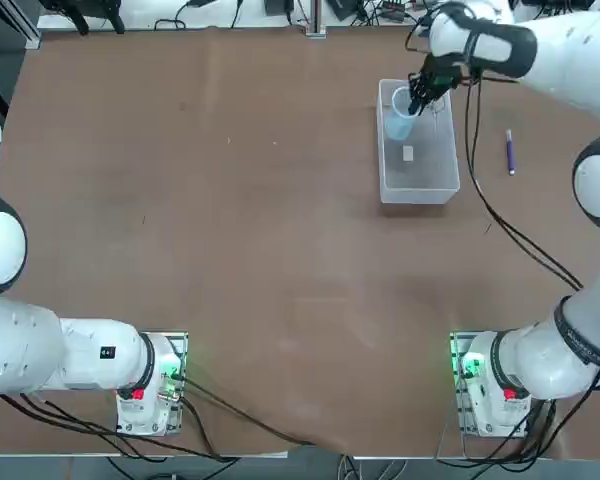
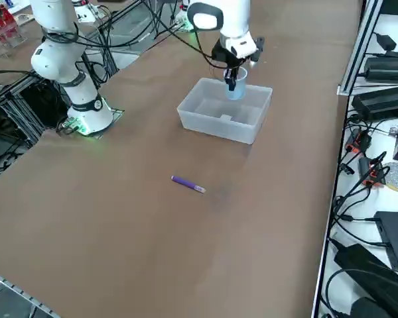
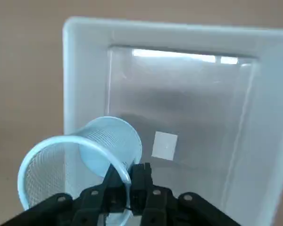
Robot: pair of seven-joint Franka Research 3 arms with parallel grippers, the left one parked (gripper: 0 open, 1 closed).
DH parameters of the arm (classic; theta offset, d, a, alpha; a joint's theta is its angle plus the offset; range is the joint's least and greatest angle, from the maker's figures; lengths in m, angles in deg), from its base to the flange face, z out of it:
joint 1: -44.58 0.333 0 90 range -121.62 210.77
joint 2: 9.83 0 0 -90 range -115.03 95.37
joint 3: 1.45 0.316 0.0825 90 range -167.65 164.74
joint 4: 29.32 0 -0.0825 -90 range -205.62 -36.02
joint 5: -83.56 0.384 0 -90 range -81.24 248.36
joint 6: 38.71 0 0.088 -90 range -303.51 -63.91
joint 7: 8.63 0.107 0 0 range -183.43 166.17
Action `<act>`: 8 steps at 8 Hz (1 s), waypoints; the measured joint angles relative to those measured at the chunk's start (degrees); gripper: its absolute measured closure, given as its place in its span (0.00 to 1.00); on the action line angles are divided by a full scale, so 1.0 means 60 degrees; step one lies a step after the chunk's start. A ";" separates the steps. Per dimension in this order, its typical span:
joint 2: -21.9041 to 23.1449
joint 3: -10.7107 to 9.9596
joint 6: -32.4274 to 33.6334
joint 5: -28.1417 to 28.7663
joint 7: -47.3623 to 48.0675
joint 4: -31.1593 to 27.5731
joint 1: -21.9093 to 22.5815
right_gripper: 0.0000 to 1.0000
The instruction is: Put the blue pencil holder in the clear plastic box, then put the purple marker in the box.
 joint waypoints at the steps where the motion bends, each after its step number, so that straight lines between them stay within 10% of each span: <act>1: -0.0154 -0.0013 -0.0180 -0.0020 0.0001 -0.0113 0.0046 0.94; 8: -0.0738 -0.0056 -0.0641 -0.0020 0.0001 -0.0192 0.0082 0.94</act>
